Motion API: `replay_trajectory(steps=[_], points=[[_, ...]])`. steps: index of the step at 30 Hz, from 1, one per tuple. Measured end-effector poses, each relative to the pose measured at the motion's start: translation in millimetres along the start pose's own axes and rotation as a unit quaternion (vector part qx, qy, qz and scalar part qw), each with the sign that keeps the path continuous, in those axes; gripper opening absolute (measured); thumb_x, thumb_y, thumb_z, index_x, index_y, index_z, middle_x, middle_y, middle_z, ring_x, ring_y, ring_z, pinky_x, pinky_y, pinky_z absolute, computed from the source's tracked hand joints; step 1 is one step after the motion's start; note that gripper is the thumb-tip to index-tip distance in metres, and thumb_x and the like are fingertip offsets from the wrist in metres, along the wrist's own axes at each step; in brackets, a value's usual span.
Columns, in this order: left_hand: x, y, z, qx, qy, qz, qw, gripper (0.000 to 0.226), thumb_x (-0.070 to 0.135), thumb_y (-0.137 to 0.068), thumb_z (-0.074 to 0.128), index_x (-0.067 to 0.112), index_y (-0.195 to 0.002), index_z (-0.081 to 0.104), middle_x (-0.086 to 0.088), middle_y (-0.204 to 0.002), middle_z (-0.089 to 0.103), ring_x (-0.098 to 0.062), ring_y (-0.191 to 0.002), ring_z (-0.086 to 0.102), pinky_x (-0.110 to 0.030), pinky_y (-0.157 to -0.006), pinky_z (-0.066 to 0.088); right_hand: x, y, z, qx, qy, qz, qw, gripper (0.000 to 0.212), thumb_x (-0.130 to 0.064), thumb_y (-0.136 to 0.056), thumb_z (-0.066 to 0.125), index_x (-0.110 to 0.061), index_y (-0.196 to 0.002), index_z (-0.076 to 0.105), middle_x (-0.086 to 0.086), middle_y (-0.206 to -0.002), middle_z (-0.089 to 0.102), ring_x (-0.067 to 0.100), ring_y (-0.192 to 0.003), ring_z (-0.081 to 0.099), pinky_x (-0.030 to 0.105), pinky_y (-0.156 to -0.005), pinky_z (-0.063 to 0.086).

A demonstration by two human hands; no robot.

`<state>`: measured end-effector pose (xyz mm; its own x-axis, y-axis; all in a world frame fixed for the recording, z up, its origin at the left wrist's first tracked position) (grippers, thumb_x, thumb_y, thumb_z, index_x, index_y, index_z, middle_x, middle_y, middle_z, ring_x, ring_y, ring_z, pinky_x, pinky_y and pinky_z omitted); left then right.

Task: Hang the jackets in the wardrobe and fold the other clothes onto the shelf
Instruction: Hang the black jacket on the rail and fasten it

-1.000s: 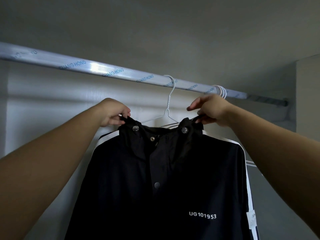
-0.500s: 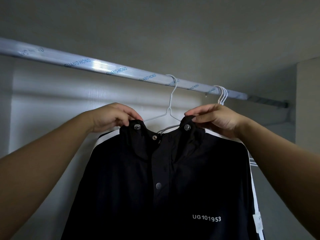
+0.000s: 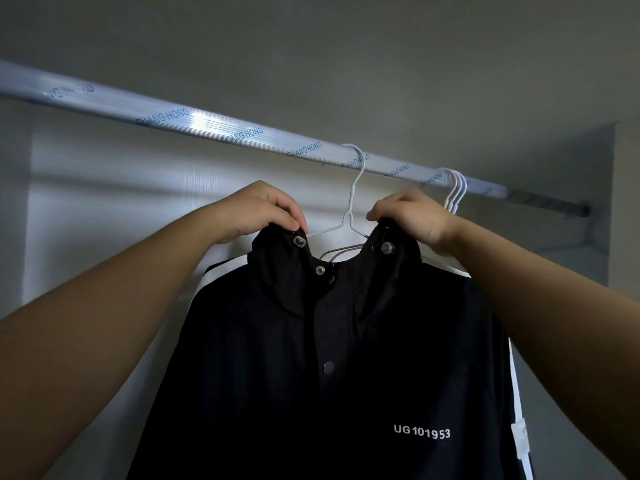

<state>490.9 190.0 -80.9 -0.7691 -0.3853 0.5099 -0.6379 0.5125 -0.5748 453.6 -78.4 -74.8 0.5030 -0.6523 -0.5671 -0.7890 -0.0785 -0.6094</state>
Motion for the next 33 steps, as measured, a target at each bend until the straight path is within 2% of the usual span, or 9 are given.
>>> replay_trajectory(steps=[3,7,10,13,16,19,22,27,33], points=[[-3,-1,-4,0.011,-0.016,-0.01,1.0,0.013,0.018,-0.07,0.067,0.021,-0.072,0.08,-0.005,-0.082,0.076,-0.01,-0.08,0.068,-0.026,-0.082,0.049,8,0,-8,0.013,0.079,0.034,0.996,0.036,-0.05,-0.068,0.061,-0.02,-0.055,0.047,-0.007,-0.051,0.039,0.011,-0.049,0.036,0.033,-0.058,0.029],[-7,-5,-5,0.029,-0.033,-0.029,0.999,0.014,0.023,-0.066,0.067,0.018,-0.071,0.079,-0.006,-0.079,0.075,-0.011,-0.074,0.068,-0.029,-0.078,0.049,17,-2,-19,0.035,0.115,0.052,0.991,0.04,-0.039,-0.083,0.062,-0.019,-0.053,0.043,-0.01,-0.045,0.04,0.012,-0.048,0.038,0.032,-0.055,0.03],[-14,-8,-5,0.039,-0.036,-0.055,0.997,0.016,0.034,-0.069,0.074,0.022,-0.076,0.081,-0.007,-0.079,0.075,-0.013,-0.069,0.064,-0.029,-0.076,0.049,20,-5,-15,0.03,0.143,0.072,0.987,0.04,-0.042,-0.09,0.059,-0.012,-0.064,0.058,-0.001,-0.064,0.057,0.015,-0.061,0.051,0.029,-0.058,0.036],[-25,-14,-3,0.099,-0.061,-0.095,0.989,0.022,0.045,-0.084,0.073,0.026,-0.079,0.082,0.009,-0.062,0.064,-0.007,-0.056,0.054,-0.026,-0.065,0.044,22,-7,-5,0.007,0.173,0.121,0.977,0.053,-0.059,-0.096,0.05,-0.011,-0.077,0.062,0.005,-0.075,0.059,0.021,-0.064,0.055,0.029,-0.057,0.039],[-36,-25,-3,0.149,-0.068,-0.161,0.973,0.01,0.023,-0.08,0.079,0.013,-0.081,0.079,-0.001,-0.077,0.071,-0.016,-0.07,0.061,-0.028,-0.067,0.051,23,-11,-2,-0.026,0.167,0.207,0.964,0.047,-0.054,-0.1,0.05,-0.01,-0.084,0.058,0.005,-0.075,0.054,0.024,-0.057,0.054,0.027,-0.052,0.043],[-34,-33,3,-0.014,-0.229,-0.283,0.931,0.009,0.013,-0.08,0.071,0.012,-0.085,0.065,-0.009,-0.083,0.057,-0.023,-0.07,0.051,-0.033,-0.065,0.044,19,-15,-2,-0.087,0.261,0.26,0.926,0.023,-0.012,-0.094,0.057,-0.005,-0.071,0.055,0.009,-0.059,0.049,0.021,-0.043,0.046,0.022,-0.041,0.04],[-21,-35,5,-0.152,-0.388,-0.344,0.841,0.014,0.022,-0.09,0.061,0.012,-0.082,0.055,-0.008,-0.084,0.043,-0.019,-0.057,0.036,-0.026,-0.055,0.03,15,-17,0,-0.147,0.286,0.303,0.897,0.024,0.0,-0.092,0.055,-0.005,-0.068,0.054,0.006,-0.056,0.043,0.018,-0.046,0.038,0.021,-0.042,0.033],[-11,-39,5,-0.192,-0.496,-0.321,0.783,0.019,0.021,-0.093,0.061,0.01,-0.077,0.058,-0.004,-0.067,0.045,-0.015,-0.046,0.037,-0.017,-0.044,0.033,17,-19,-3,-0.158,0.284,0.314,0.892,0.026,0.004,-0.091,0.049,-0.005,-0.067,0.049,0.005,-0.06,0.039,0.017,-0.049,0.034,0.016,-0.035,0.03],[-23,-35,-2,-0.119,-0.491,-0.292,0.812,0.039,0.007,-0.092,0.055,0.013,-0.055,0.042,-0.003,-0.057,0.037,-0.016,-0.043,0.031,-0.021,-0.042,0.028,16,1,-13,-0.181,0.157,0.308,0.921,0.02,0.007,-0.094,0.05,-0.008,-0.092,0.062,0.006,-0.059,0.055,0.015,-0.04,0.048,0.016,-0.045,0.038]])
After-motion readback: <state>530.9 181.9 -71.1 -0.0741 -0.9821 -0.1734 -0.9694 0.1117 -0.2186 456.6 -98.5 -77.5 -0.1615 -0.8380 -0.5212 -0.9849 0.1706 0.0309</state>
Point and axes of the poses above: each hand's wrist, its own y-axis away from the middle knuckle, its own z-axis out of the palm, x = y × z, the point moved 2 cm from there along -y, towards the middle knuckle
